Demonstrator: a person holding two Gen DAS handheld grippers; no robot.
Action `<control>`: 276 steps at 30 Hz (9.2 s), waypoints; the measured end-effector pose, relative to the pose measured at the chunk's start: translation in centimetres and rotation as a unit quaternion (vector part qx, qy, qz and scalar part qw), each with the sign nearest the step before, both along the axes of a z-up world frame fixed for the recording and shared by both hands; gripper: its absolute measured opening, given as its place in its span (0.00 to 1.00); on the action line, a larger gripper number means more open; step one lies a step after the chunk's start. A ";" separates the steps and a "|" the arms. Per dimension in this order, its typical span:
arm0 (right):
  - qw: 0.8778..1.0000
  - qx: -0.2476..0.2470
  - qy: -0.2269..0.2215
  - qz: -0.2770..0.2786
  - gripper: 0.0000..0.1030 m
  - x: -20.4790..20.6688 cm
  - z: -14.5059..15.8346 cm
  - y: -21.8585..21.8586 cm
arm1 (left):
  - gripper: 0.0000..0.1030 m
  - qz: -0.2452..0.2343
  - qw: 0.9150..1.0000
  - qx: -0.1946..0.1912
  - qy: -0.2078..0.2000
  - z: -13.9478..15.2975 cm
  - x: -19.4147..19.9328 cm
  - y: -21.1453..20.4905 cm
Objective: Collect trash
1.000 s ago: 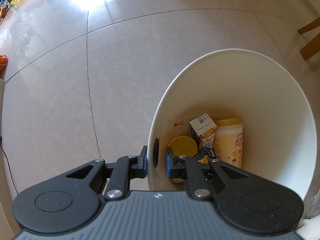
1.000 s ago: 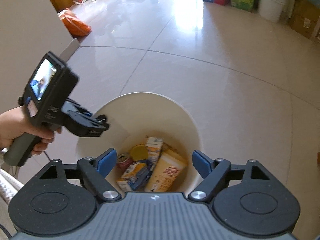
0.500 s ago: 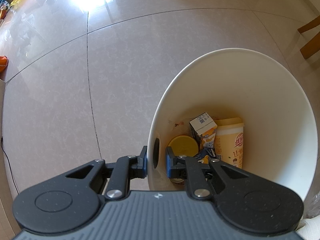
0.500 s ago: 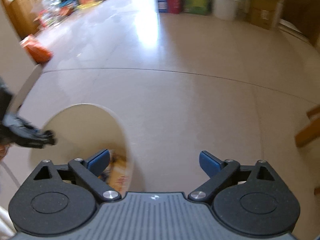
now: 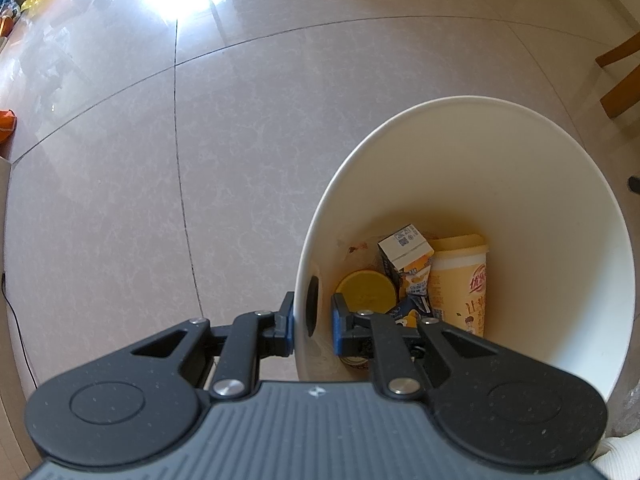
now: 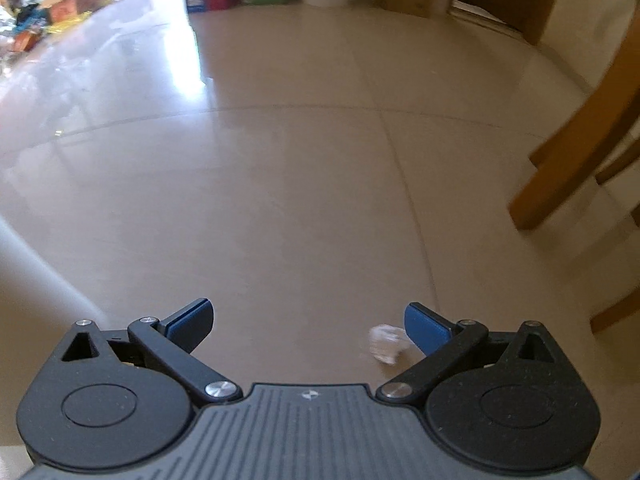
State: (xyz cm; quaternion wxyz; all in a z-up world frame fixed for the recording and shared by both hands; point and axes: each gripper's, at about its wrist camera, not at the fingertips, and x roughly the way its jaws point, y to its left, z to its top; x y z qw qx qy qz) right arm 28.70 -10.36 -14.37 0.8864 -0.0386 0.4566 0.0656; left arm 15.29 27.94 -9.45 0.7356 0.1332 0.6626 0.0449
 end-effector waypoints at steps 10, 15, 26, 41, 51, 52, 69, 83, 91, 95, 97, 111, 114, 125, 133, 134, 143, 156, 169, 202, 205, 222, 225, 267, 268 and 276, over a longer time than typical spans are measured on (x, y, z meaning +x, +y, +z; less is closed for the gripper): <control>0.996 0.006 0.036 -0.080 0.98 1.5 -9.6 -5.3 | 0.13 0.006 1.000 -0.003 -0.001 0.0 0.2 0.2; 0.995 0.012 0.045 -0.083 0.89 2.4 -12.4 -6.0 | 0.14 -0.002 1.000 0.004 -0.002 -0.1 -0.1 0.0; 0.989 0.033 0.068 -0.125 0.82 5.5 -16.4 -7.7 | 0.14 0.002 1.000 0.006 -0.004 -0.2 0.0 -0.1; 0.978 0.086 0.108 -0.158 0.49 7.9 -18.5 -9.7 | 0.16 0.005 1.000 0.005 -0.002 -0.2 0.0 -0.2; 0.978 0.092 0.120 -0.145 0.40 7.7 -17.2 -9.7 | 0.16 0.005 1.000 0.003 -0.002 -0.1 0.0 -0.1; 0.979 0.094 0.119 -0.139 0.40 7.4 -16.7 -9.5 | 0.16 0.004 1.000 0.003 -0.002 -0.1 0.0 0.0; 0.990 0.087 0.112 0.028 0.40 0.3 -2.7 -2.8 | 0.16 0.001 1.000 0.002 -0.003 -0.3 -0.1 0.0; 0.970 0.097 0.067 0.214 0.40 -3.5 12.3 7.2 | 0.16 0.004 1.000 -0.013 -0.003 -0.2 -0.1 0.4; 0.950 0.080 0.053 0.298 0.41 -3.7 15.4 14.9 | 0.16 0.004 1.000 -0.013 -0.002 -0.2 0.0 0.4; 0.943 0.076 0.056 0.319 0.41 -4.1 16.1 19.0 | 0.16 0.001 1.000 -0.013 -0.001 -0.2 0.0 0.4; 0.940 0.070 0.061 0.327 0.41 -4.1 15.8 20.4 | 0.16 0.003 1.000 -0.015 -0.001 -0.2 0.0 0.4; 0.914 0.010 0.064 0.400 0.50 -6.3 12.7 26.9 | 0.16 0.001 1.000 -0.017 0.000 -0.2 -0.1 0.5; 0.918 0.008 0.051 0.394 0.83 -6.4 13.0 26.6 | 0.16 0.002 1.000 -0.018 0.001 -0.2 0.0 0.6; 0.936 0.030 0.069 0.345 0.87 -5.5 13.4 24.7 | 0.16 -0.001 1.000 -0.013 0.001 -0.3 -0.1 0.4; 0.952 0.037 0.090 0.290 0.90 -6.2 13.6 23.6 | 0.16 -0.004 1.000 -0.014 0.000 -0.4 -0.1 0.4; 0.954 0.039 0.089 0.284 0.90 -6.3 13.6 23.4 | 0.16 -0.004 1.000 -0.015 0.000 -0.4 -0.1 0.5; 0.968 0.084 0.116 0.206 0.92 -7.5 13.3 21.7 | 0.30 -0.010 1.000 -0.015 0.002 -0.5 -0.3 0.1; 0.981 0.070 0.125 0.127 1.00 -9.6 12.3 20.7 | 0.90 -0.046 0.999 -0.011 -0.018 0.8 -1.7 -1.0; 0.986 0.013 0.153 0.059 1.00 -12.5 11.8 19.6 | 0.90 0.001 0.999 0.008 -0.048 4.3 -6.2 -1.6; 0.992 0.060 0.112 0.011 1.00 -20.3 19.7 13.8 | 0.94 0.067 0.991 0.034 -0.110 16.0 -17.0 -9.4; 0.992 0.059 0.110 0.009 1.00 -20.5 20.0 13.6 | 0.94 0.069 0.991 0.034 -0.112 16.3 -17.2 -9.4; 0.993 0.064 0.102 0.007 1.00 -20.8 20.7 13.7 | 0.94 0.076 0.990 0.035 -0.111 16.7 -17.3 -9.5; 0.992 0.066 0.104 0.007 1.00 -20.8 20.7 13.6 | 0.94 0.075 0.990 0.037 -0.110 16.6 -17.3 -9.6; 0.992 0.075 0.105 -0.002 1.00 -20.9 20.8 13.4 | 0.94 0.079 0.990 0.035 -0.108 16.6 -17.4 -9.6; 0.992 0.075 0.105 -0.001 1.00 -20.9 20.8 13.4 | 0.94 0.079 0.990 0.035 -0.108 16.6 -17.5 -9.6; 0.992 0.077 0.104 -0.004 1.00 -20.9 20.8 13.5 | 0.94 0.079 0.990 0.034 -0.109 16.7 -17.5 -9.6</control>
